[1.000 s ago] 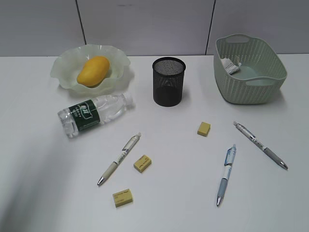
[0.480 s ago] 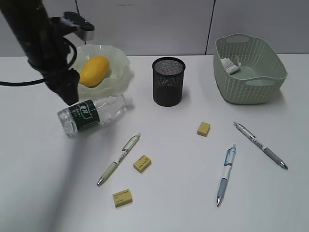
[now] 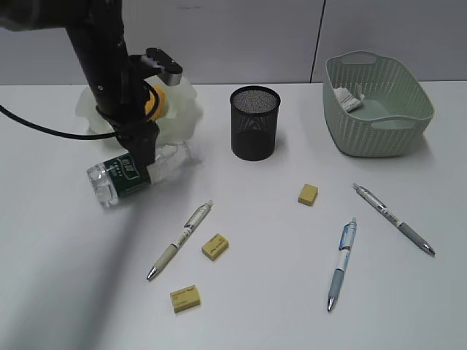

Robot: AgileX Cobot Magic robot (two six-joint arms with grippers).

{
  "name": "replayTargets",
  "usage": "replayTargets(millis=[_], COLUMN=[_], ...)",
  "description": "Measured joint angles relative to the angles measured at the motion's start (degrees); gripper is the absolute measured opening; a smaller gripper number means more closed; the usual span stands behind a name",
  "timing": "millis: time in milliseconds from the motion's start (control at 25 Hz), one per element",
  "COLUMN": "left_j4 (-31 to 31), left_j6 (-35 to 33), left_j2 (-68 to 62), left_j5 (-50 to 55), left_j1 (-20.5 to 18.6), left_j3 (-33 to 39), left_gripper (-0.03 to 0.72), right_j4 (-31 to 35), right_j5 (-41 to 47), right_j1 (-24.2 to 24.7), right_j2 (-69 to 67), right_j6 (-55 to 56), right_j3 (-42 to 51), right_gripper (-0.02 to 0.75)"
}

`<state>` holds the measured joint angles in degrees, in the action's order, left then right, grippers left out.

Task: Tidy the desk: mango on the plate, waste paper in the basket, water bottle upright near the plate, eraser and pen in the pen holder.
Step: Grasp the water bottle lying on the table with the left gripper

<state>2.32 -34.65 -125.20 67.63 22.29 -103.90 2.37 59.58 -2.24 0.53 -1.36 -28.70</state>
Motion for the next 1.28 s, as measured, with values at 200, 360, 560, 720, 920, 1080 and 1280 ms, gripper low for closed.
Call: replayTargets(millis=[200, 360, 560, 720, 920, 1080, 1280], left_j4=[0.8, 1.0, 1.4, 1.7, 2.2, 2.5, 3.7], left_j6=[-2.1, -3.8, -5.0, -5.1, -5.3, -5.3, -2.8], left_j2=[-2.5, -4.1, -6.6, -8.0, -8.7, -8.7, -8.3], left_j5=[-1.6, -3.1, -3.8, -4.7, -4.8, -3.9, -1.8], left_j1=[0.0, 0.0, -0.3, -0.4, -0.6, -0.7, -0.7], left_j3=[-0.1, -0.1, -0.2, -0.2, -0.6, -0.7, -0.7], left_gripper=[0.586, 0.586, 0.586, 0.586, 0.567, 0.491, 0.491], right_j4=[0.0, 0.0, 0.0, 0.0, 0.0, 0.0, 0.0], right_j5=[0.0, 0.0, 0.0, 0.0, 0.0, 0.0, 0.0], right_j1=[0.0, 0.0, 0.0, 0.0, 0.0, 0.0, 0.0], right_j2=[0.0, 0.0, 0.0, 0.0, 0.0, 0.0, 0.0], right_j6=[0.0, 0.0, 0.0, 0.0, 0.0, 0.0, 0.0], right_j3=[0.0, 0.0, 0.0, 0.0, 0.0, 0.0, 0.0], right_gripper=[0.394, 0.394, 0.394, 0.394, 0.394, 0.394, 0.394])
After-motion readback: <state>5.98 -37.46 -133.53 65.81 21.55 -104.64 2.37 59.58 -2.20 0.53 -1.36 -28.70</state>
